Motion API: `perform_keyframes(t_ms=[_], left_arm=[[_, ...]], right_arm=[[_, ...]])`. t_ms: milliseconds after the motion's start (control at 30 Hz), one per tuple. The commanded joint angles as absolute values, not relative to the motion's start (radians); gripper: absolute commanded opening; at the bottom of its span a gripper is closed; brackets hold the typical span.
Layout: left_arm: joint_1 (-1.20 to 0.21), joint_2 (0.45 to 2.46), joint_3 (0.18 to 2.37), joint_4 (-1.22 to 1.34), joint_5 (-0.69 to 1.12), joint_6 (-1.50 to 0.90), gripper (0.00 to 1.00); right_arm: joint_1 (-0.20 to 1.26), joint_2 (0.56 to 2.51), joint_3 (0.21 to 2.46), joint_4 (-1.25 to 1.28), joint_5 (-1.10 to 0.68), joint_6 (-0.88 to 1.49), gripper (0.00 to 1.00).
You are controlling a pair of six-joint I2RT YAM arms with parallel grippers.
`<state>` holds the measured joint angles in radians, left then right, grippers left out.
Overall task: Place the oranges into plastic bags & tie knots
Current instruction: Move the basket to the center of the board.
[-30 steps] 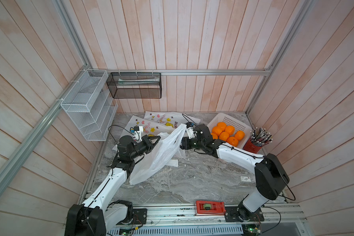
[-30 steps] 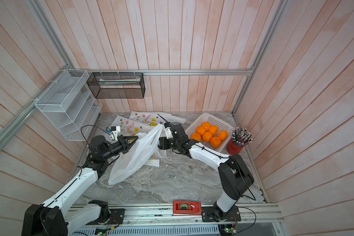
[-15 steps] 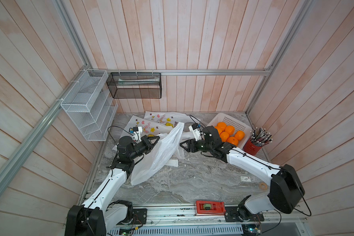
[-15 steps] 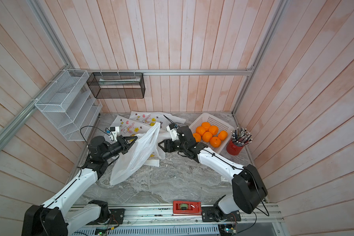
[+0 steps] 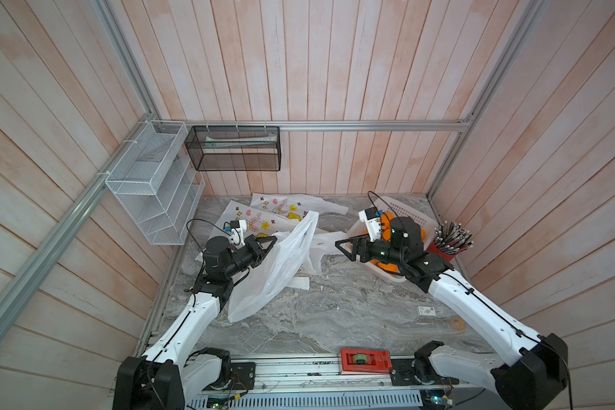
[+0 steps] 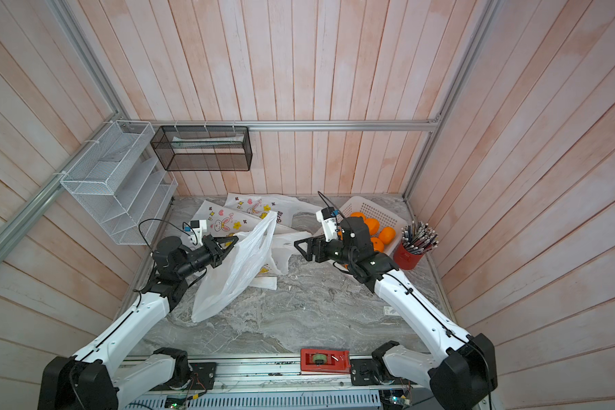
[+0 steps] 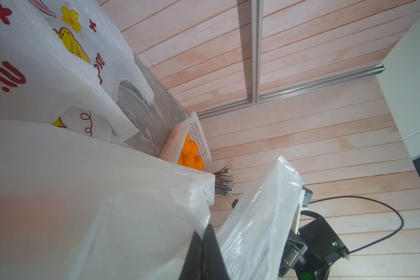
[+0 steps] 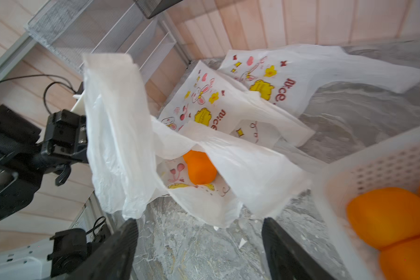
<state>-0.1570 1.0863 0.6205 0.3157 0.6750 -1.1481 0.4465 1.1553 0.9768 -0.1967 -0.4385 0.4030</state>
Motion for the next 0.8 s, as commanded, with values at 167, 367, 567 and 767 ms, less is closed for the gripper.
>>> perform_keyframes(t_ms=[167, 367, 567, 767], left_arm=[[-0.152, 1.081, 0.609, 0.343, 0.667, -1.125, 0.00], [-0.153, 1.081, 0.609, 0.340, 0.667, -1.121, 0.00], [-0.151, 1.081, 0.611, 0.334, 0.672, -1.116, 0.00], [-0.150, 1.084, 0.611, 0.334, 0.676, -1.117, 0.00]], right_arm=[[0.167, 1.244, 1.004, -0.334, -0.263, 0.285, 0.86], [0.093, 1.431, 1.048, -0.290, -0.211, 0.277, 0.91], [0.085, 1.642, 1.113, -0.253, -0.254, 0.330, 0.94], [0.092, 1.756, 1.115, -0.149, -0.268, 0.406, 0.95]])
